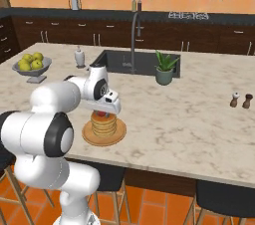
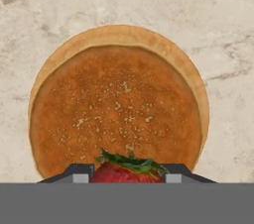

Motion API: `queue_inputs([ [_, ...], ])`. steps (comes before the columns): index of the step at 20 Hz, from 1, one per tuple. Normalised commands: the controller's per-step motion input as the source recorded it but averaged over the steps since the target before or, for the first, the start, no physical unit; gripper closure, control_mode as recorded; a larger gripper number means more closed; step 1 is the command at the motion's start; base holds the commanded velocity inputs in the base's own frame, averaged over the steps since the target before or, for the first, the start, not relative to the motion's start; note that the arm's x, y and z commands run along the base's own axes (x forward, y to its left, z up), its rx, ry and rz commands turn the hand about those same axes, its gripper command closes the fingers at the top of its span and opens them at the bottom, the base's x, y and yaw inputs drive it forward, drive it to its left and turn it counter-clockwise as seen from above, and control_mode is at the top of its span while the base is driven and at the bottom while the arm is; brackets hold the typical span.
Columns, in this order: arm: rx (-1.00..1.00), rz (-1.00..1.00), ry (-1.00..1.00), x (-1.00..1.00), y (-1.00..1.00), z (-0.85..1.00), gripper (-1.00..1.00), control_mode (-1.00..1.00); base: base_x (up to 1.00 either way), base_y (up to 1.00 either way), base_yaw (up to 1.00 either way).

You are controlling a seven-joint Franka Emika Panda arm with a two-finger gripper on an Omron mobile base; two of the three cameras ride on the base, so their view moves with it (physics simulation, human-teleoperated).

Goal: Take the strawberry from the fridge and place it on top of the pancake, located on the dining counter.

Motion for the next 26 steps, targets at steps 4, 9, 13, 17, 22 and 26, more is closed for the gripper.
queue_inputs([
  [4, 0.00, 0.00, 0.00, 0.00, 0.00, 0.00, -1.00, -1.00, 0.00, 0.00, 0.00],
  [9, 0.00, 0.00, 0.00, 0.00, 0.00, 0.00, -1.00, -1.00, 0.00, 0.00, 0.00],
  [13, 0.00, 0.00, 0.00, -0.01, 0.00, 0.16, -1.00, -1.00, 0.00, 0.00, 0.00],
  [17, -0.02, 0.00, -0.02, -0.05, 0.00, 0.52, -1.00, -1.00, 0.00, 0.00, 0.00],
  [22, -0.01, 0.00, -0.06, -0.28, 0.00, 0.72, -1.00, -1.00, 0.00, 0.00, 0.00],
  [26, 0.00, 0.00, -0.01, -0.99, 0.00, 0.15, -1.00, -1.00, 0.00, 0.00, 0.00],
])
